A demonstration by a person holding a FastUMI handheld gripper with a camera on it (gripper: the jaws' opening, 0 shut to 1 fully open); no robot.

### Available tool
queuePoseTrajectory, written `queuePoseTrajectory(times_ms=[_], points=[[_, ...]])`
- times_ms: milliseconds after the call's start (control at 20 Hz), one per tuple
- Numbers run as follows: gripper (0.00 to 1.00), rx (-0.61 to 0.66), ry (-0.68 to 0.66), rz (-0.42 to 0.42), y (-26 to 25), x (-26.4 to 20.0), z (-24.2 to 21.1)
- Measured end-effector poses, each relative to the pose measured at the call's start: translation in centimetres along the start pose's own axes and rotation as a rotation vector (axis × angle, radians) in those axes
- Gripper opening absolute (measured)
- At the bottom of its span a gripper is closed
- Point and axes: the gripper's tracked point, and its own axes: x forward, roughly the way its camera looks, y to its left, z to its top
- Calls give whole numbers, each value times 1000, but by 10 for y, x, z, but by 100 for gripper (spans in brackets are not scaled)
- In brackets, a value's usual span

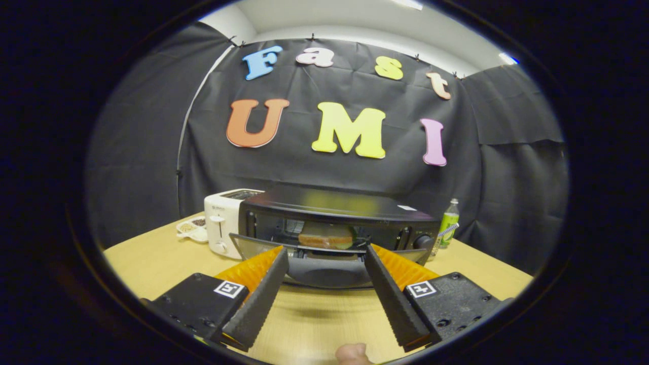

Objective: Open the toaster oven, put the food inside, and close the toaster oven door.

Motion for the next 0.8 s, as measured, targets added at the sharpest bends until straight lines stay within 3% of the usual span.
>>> queuePoseTrajectory(times_ms=[450, 800], points=[[100, 31, -36, -5, -21, -45, 41], [100, 70, -98, -21, -59, -115, 112]])
